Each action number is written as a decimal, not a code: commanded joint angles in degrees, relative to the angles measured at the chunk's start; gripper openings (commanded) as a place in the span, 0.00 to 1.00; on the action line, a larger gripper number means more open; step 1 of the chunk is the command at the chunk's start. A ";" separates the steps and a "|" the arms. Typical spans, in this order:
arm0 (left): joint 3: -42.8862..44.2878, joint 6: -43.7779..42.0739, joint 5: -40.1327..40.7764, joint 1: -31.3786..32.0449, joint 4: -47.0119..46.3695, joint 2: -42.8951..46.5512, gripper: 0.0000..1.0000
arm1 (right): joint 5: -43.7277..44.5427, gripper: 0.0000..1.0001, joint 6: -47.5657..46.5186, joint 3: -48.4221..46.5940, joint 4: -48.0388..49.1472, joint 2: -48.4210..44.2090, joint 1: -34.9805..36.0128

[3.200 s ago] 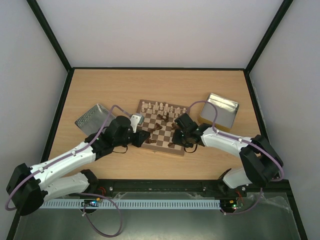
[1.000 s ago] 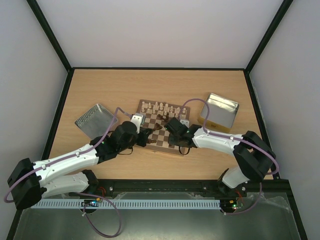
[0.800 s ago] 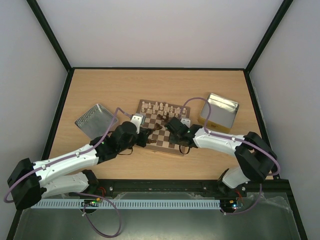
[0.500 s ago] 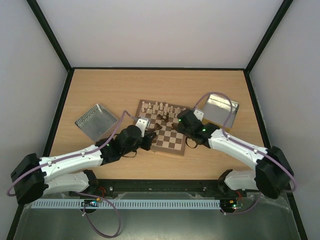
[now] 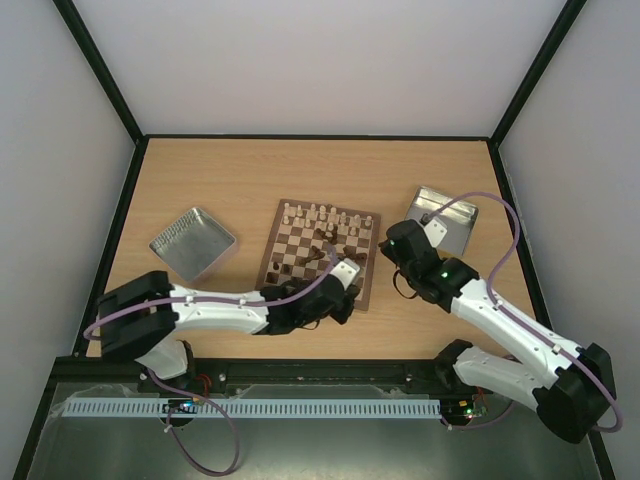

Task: Set up the chess pieces on the board
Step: Place the chess piece on the chessboard, then move the chess piece to the chessboard.

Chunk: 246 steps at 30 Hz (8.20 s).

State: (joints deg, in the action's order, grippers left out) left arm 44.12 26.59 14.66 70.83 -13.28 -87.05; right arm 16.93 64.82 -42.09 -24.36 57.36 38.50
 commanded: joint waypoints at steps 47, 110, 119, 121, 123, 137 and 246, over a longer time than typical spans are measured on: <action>-0.88 4.92 -2.40 -4.92 -4.07 2.38 0.64 | -7.99 0.08 0.97 2.78 3.53 -3.34 -0.62; 16.77 -1.46 -5.99 -18.62 44.64 11.11 0.05 | -2.43 0.59 2.29 2.56 4.91 -6.35 -0.63; 23.81 -2.69 -9.10 -18.62 52.32 2.37 0.06 | -3.12 0.59 2.69 4.35 5.51 -6.58 -0.64; 25.21 -2.56 -9.12 -18.49 53.40 0.16 0.07 | -3.29 0.59 2.71 4.51 5.55 -6.56 -0.62; 26.38 -2.50 -9.35 -18.37 53.95 -1.86 0.07 | -3.36 0.59 2.65 4.72 5.69 -6.49 -0.62; 33.26 -3.18 -11.15 -14.57 57.19 -13.47 0.09 | -4.47 0.59 2.74 6.03 6.44 -6.21 -0.66; -1.62 10.85 -3.16 -45.60 38.45 37.75 0.52 | -19.22 0.29 -59.54 -34.83 -18.46 48.27 19.24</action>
State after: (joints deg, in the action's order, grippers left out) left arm 43.29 38.15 12.88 25.76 26.20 -48.99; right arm -2.70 6.44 -74.78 -41.32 104.60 57.76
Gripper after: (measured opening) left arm 0.519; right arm 0.286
